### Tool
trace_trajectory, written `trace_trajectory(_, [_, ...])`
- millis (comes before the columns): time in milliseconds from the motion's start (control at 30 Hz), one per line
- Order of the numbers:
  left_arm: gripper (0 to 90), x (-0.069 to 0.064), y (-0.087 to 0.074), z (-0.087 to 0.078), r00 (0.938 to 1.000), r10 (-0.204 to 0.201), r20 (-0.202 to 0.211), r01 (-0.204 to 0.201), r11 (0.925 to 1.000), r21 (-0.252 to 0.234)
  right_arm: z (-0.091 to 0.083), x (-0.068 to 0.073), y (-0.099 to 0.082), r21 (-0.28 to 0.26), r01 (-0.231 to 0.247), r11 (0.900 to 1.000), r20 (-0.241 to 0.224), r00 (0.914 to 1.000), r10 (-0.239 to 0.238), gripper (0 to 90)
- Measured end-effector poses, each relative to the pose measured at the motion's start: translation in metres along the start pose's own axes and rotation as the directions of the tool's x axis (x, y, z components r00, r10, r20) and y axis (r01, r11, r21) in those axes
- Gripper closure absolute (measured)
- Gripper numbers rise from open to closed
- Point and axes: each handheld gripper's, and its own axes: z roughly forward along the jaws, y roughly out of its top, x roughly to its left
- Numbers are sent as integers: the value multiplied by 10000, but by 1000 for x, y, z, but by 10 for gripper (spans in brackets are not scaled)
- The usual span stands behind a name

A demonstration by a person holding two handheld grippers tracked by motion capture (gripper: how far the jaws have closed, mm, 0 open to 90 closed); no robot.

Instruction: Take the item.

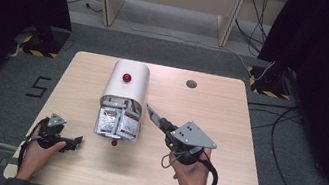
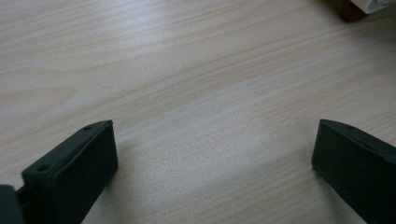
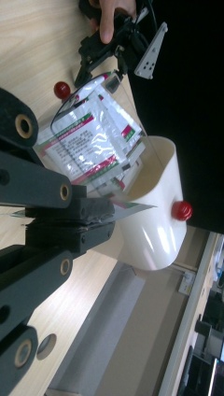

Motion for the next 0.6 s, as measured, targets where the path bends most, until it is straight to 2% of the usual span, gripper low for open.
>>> trace_trajectory(400, [0, 0, 0, 0, 10000, -3, -6, 3, 10000, -6, -9, -14, -26, -67, -445, 9990, 325, 9985, 447, 888])
trace_trajectory(600, [0, 0, 0, 0, 10000, -9, -7, 9, 10000, -5, -9, -21, -43, 156, -586, 9982, 539, 9969, 576, 888])
